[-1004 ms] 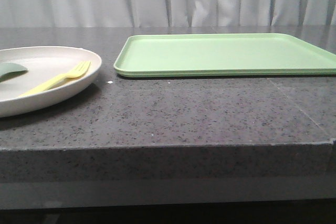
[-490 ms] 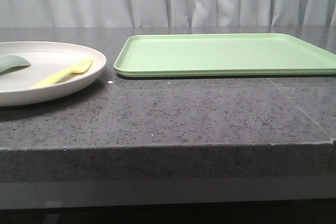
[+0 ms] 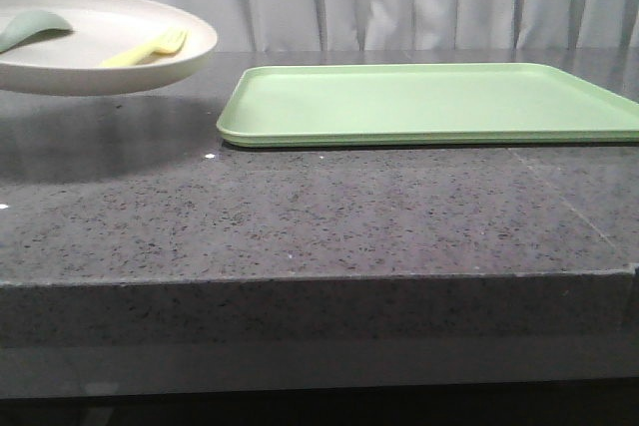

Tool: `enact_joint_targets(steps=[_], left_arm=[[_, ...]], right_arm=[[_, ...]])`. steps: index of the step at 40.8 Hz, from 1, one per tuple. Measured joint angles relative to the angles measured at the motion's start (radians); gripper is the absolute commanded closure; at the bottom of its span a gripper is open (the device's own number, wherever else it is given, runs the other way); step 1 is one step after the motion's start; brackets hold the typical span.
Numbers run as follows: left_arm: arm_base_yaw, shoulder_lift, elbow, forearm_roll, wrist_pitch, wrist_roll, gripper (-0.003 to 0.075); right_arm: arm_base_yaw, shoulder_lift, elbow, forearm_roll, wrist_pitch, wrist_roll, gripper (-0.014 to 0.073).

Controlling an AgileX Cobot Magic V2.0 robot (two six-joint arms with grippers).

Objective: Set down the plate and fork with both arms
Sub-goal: 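Lift the plate with the left gripper and lower it onto the tray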

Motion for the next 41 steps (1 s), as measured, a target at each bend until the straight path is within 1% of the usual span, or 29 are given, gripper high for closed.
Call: enact_joint_targets(steps=[6,10,13,24,29,34,41], left_arm=[[-0.078,0.006,-0.008,-0.016,-0.087,-0.002,0.0738],[-0.149,0.014,-0.011,-0.023,-0.155,-0.021,0.0738],[-0.205,0.035,-0.031,-0.030,-0.181,-0.034,0.0738],[-0.426,0.236,-0.197,-0.049,-0.202,-0.075,0.0738],[-0.501,0.340,-0.293,-0.059,-0.211,-0.082,0.0738],[-0.546,0.439,-0.389,-0.077,-0.218,-0.103,0.0738],[-0.562,0.537,-0.469,-0.097,-0.232,-0.132,0.0738]], right_arm=[[0.000,0.000,0.000,0.000,0.000,0.000,0.0022],[0.000,0.000,0.000,0.000,0.000,0.000,0.0022],[0.000,0.000,0.000,0.000,0.000,0.000,0.0022],[0.000,0.000,0.000,0.000,0.000,0.000,0.0022],[0.000,0.000,0.000,0.000,0.000,0.000,0.0022],[0.000,0.000,0.000,0.000,0.000,0.000,0.0022],[0.000,0.000,0.000,0.000,0.000,0.000,0.0022]])
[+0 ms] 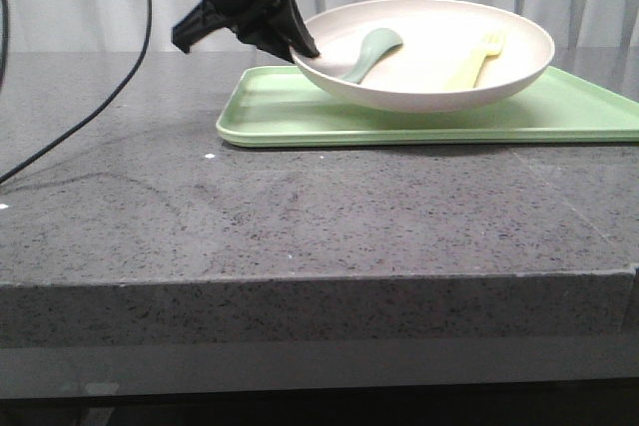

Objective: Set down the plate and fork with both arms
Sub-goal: 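Lift the plate with the left gripper and lower it onto the tray, then open the left gripper and raise it away from the plate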

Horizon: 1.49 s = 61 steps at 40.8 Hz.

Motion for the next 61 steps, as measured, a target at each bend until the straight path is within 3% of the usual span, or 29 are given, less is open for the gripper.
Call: enact_joint_targets(steps=[18,36,45,54,57,61], left_arm=[[-0.001,0.065,-0.016,-0.041,-0.087,-0.046,0.0738],[-0.002,0.071,-0.016,-0.044,-0.089,-0.052,0.0732],[-0.002,0.071,-0.016,-0.048,-0.087,-0.056,0.0592],[-0.002,0.071,-0.016,-0.051,-0.087,-0.060,0.0541],[-0.002,0.071,-0.018,-0.051,-0.087,-0.061,0.0489],[-0.002,0.069,-0.022,-0.032,-0.068,-0.061,0.0362]], right_arm=[[0.000,0.000,0.000,0.000,0.000,0.000,0.0022],[0.000,0.000,0.000,0.000,0.000,0.000,0.0022],[0.000,0.000,0.000,0.000,0.000,0.000,0.0022],[0.000,0.000,0.000,0.000,0.000,0.000,0.0022],[0.000,0.000,0.000,0.000,0.000,0.000,0.0022],[0.000,0.000,0.000,0.000,0.000,0.000,0.0022]])
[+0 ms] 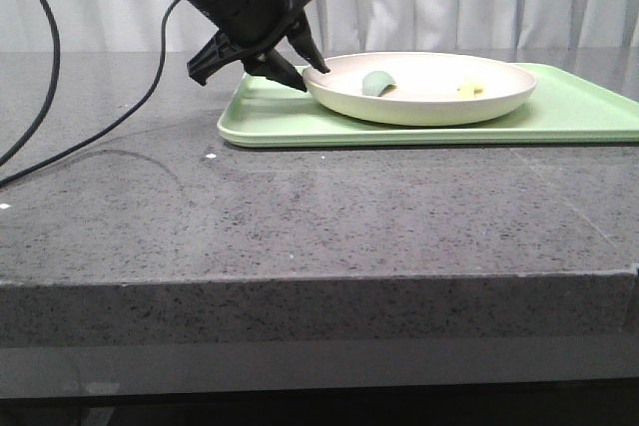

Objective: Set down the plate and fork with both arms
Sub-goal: 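Open the left gripper and raise it away from the plate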

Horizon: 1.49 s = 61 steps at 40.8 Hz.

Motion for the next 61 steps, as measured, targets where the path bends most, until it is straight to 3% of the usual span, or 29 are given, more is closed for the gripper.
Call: enact_joint_targets(steps=[5,13,18,27,35,42,52,61], left_arm=[[0.002,-0.024,0.000,0.031,0.031,0.000,0.0248],[0.011,-0.129,0.000,0.186,0.051,0.000,0.0256],[0.012,-0.230,-0.004,0.342,0.094,0.000,0.0360],[0.028,-0.321,-0.006,0.467,0.205,0.000,0.0725],[0.044,-0.388,0.026,0.513,0.226,0.000,0.0738],[0.102,-0.519,0.159,0.533,0.218,0.000,0.0738],[0.215,-0.829,0.485,0.583,0.106,0.000,0.0738],[0.227,-1.132,0.778,0.633,0.005,0.000,0.0738]], right_arm=[[0.000,0.000,0.000,0.000,0.000,0.000,0.0022],[0.000,0.000,0.000,0.000,0.000,0.000,0.0022],[0.000,0.000,0.000,0.000,0.000,0.000,0.0022],[0.000,0.000,0.000,0.000,0.000,0.000,0.0022],[0.000,0.000,0.000,0.000,0.000,0.000,0.0022],[0.000,0.000,0.000,0.000,0.000,0.000,0.0022],[0.000,0.000,0.000,0.000,0.000,0.000,0.0022],[0.000,0.000,0.000,0.000,0.000,0.000,0.0022]])
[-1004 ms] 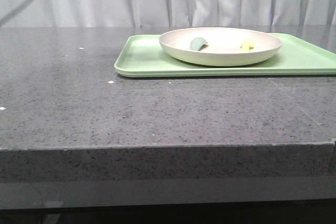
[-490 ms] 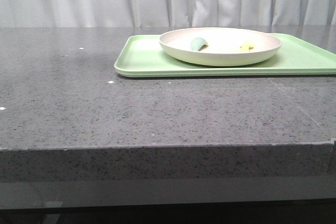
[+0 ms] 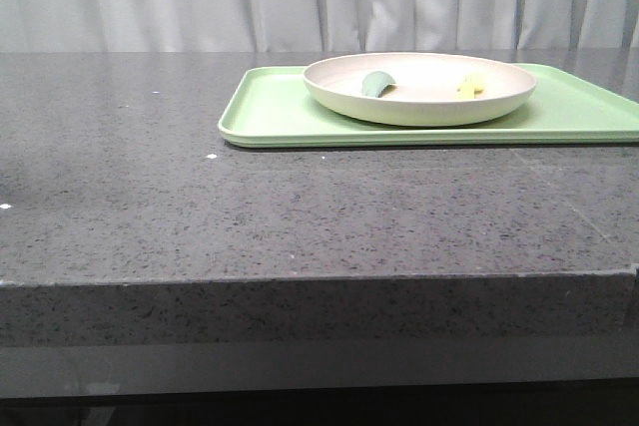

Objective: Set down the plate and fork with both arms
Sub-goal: 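Open the left gripper and raise it away from the plate, then lower the right gripper onto the yellow fork on the plate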

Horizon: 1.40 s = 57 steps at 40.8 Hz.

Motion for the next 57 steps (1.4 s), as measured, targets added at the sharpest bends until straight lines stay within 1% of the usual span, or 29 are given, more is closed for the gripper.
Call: enact_joint_targets(steps=[10,16,22,27,35,46,53,57], left_arm=[[0.000,-0.330,0.272,0.004,-0.070,0.000,0.0738],[0.000,-0.500,0.389,0.004,-0.079,0.000,0.0738],[0.000,-0.621,0.452,0.004,-0.079,0.000,0.0738],[0.000,-0.653,0.458,0.004,-0.079,0.000,0.0738],[0.000,-0.655,0.461,0.004,-0.079,0.000,0.0738],[0.000,-0.655,0.461,0.004,-0.083,0.000,0.0738],[0.000,-0.655,0.461,0.004,-0.083,0.000,0.0738],[0.000,-0.655,0.461,0.004,-0.083,0.000,0.0738]], right_arm=[[0.000,0.000,0.000,0.000,0.000,0.000,0.0022],[0.000,0.000,0.000,0.000,0.000,0.000,0.0022],[0.000,0.005,0.000,0.034,0.000,0.000,0.0022],[0.000,0.058,-0.026,0.054,0.008,0.000,0.0023],[0.014,0.296,-0.171,0.064,0.048,0.000,0.0023],[0.153,0.630,-0.410,0.078,0.092,0.000,0.0023],[0.193,0.885,-0.617,0.081,0.200,0.014,0.0023],[0.204,1.025,-0.747,0.081,0.270,0.048,0.0023]])
